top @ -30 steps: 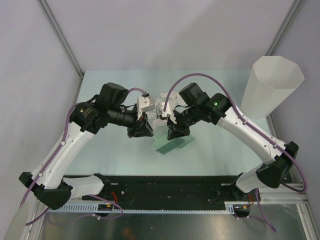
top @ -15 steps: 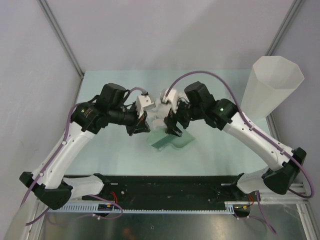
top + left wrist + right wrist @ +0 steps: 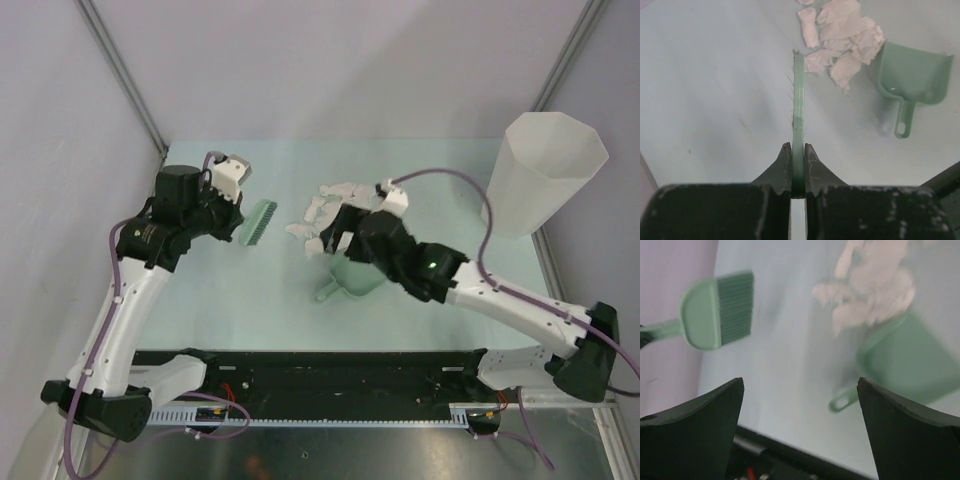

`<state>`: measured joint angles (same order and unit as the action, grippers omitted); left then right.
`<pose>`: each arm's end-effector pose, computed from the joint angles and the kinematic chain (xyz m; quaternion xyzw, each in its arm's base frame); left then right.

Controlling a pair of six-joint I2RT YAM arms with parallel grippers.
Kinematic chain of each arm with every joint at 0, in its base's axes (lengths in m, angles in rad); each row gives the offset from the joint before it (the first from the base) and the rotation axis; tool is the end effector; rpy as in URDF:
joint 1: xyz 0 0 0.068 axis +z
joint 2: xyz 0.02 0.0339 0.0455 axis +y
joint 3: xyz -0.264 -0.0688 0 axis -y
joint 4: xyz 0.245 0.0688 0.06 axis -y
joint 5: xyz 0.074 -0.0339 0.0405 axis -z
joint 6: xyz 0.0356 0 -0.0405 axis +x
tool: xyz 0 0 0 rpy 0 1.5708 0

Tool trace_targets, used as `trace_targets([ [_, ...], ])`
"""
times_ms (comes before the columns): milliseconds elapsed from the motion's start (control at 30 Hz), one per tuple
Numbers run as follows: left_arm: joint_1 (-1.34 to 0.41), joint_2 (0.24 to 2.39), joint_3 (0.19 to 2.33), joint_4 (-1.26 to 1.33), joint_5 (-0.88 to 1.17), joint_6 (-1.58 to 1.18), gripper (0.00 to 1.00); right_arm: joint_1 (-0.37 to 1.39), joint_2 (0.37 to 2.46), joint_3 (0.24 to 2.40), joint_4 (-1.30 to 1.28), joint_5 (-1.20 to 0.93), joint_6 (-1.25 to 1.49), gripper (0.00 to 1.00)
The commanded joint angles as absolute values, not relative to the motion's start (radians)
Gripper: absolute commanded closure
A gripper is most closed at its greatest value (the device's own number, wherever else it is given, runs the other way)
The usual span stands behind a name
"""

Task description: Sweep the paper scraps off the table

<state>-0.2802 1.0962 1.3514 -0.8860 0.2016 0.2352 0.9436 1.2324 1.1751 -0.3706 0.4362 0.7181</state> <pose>0.1991 -0.0647 0.4040 0.2701 0.8461 -0.0998 0.4485 0.1748 0.2155 0.3643 0.0239 0.8291 0.2672 0.4904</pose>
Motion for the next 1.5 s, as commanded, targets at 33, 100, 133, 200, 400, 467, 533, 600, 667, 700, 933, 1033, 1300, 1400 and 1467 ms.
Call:
trace_targets([
  [33, -0.253, 1.017, 1.295, -0.770, 0.137, 0.202, 1.00, 1.048, 1.371, 1.138, -0.597, 0.519, 1.555, 0.02],
  [100, -0.253, 0.999, 1.293, -0.765, 0.158, 0.199, 1.00, 1.071, 1.410, 1.153, -0.589, 0.465, 1.623, 0.00],
  [133, -0.253, 0.993, 1.290, -0.765, 0.170, 0.201, 1.00, 1.083, 1.448, 1.169, -0.603, 0.451, 1.681, 0.00],
  [200, -0.253, 0.979, 1.284, -0.762, 0.192, 0.199, 1.00, 1.083, 1.500, 1.207, -0.638, 0.428, 1.706, 0.00],
  [400, -0.253, 0.973, 1.285, -0.761, 0.236, 0.209, 1.00, 1.057, 1.673, 1.273, -0.788, 0.244, 1.867, 0.02],
  [467, -0.253, 0.969, 1.292, -0.759, 0.253, 0.216, 1.00, 1.058, 1.701, 1.296, -0.821, 0.235, 1.888, 0.02],
  [533, -0.253, 0.968, 1.298, -0.759, 0.255, 0.222, 1.00, 1.055, 1.726, 1.299, -0.825, 0.253, 1.902, 0.03],
  [600, -0.253, 0.966, 1.301, -0.759, 0.258, 0.224, 1.00, 1.039, 1.744, 1.308, -0.816, 0.262, 1.916, 0.06],
  [667, -0.253, 0.966, 1.302, -0.759, 0.267, 0.225, 1.00, 1.025, 1.759, 1.322, -0.811, 0.270, 1.905, 0.09],
  [700, -0.253, 0.968, 1.302, -0.759, 0.271, 0.227, 1.00, 1.013, 1.779, 1.327, -0.807, 0.268, 1.888, 0.11],
  [933, -0.253, 0.985, 1.312, -0.759, 0.270, 0.241, 1.00, 1.017, 1.888, 1.385, -0.808, 0.187, 1.845, 0.16],
  [1033, -0.253, 0.985, 1.313, -0.761, 0.267, 0.242, 1.00, 1.006, 1.907, 1.388, -0.825, 0.184, 1.839, 0.17],
  [1300, -0.249, 0.992, 1.313, -0.761, 0.282, 0.247, 1.00, 0.983, 1.898, 1.388, -0.879, 0.258, 1.767, 0.68],
  [1400, -0.245, 0.999, 1.313, -0.761, 0.279, 0.249, 1.00, 0.985, 1.879, 1.387, -0.936, 0.247, 1.721, 0.97],
  [1467, -0.244, 1.003, 1.313, -0.761, 0.272, 0.249, 1.00, 0.983, 1.858, 1.370, -0.971, 0.252, 1.674, 1.00],
])
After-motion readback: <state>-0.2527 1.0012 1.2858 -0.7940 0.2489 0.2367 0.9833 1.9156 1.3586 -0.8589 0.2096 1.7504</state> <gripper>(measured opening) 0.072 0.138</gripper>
